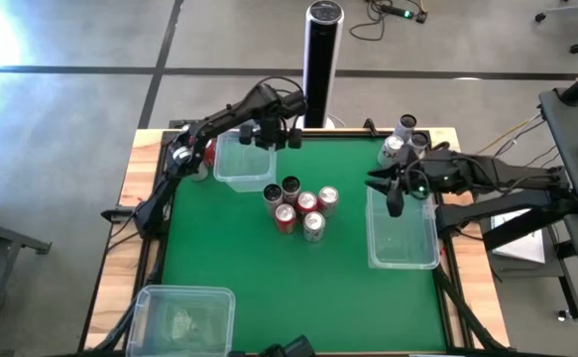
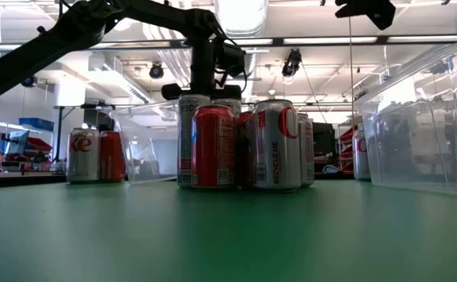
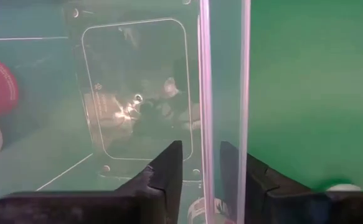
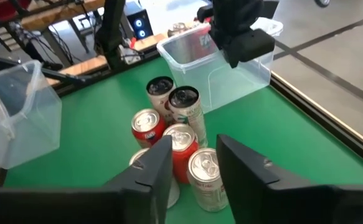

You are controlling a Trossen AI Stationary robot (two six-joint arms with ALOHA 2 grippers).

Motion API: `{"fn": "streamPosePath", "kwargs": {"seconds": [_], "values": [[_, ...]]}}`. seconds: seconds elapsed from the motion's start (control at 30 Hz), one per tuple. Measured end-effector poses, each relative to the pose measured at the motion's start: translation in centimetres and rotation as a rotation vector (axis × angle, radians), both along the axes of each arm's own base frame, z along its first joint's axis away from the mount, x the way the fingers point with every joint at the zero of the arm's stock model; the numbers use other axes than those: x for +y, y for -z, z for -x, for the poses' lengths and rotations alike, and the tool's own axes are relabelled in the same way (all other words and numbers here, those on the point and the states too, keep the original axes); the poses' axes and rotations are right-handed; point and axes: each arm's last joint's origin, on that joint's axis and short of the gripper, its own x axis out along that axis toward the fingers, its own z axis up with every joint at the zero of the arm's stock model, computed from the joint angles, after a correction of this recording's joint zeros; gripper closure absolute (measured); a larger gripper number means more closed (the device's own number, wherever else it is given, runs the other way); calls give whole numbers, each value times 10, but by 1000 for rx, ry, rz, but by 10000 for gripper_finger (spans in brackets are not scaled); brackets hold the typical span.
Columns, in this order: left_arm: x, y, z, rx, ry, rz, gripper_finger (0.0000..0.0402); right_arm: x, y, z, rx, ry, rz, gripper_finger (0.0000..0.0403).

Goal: Sort soda cans
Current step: Move the top left transparent bin to the top left of the table, then move the right transparent bin to the top center of the table

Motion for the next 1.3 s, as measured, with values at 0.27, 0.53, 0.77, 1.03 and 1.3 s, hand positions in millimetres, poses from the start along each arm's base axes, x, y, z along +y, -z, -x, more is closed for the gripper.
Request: {"fn": "streamPosePath", "kwargs": {"seconds": [0.27, 0.53, 0.77, 1.03, 1.3], "values": [[-3, -2, -3, -28, 37, 11, 276, 0, 7, -11, 47, -5, 9, 226], [-7, -8, -3, -49, 50, 0, 258, 0, 8, -12, 52, -7, 11, 198], [-17, -29, -4, -128, 108, -68, 246, 4, 12, -15, 89, -67, 83, 190], [-63, -83, -3, -229, 327, -274, 242, 33, 20, -14, 169, -276, 163, 184], [-145, -142, 25, -234, 571, -486, 240, 67, 42, -30, 335, -370, 143, 141]]}}
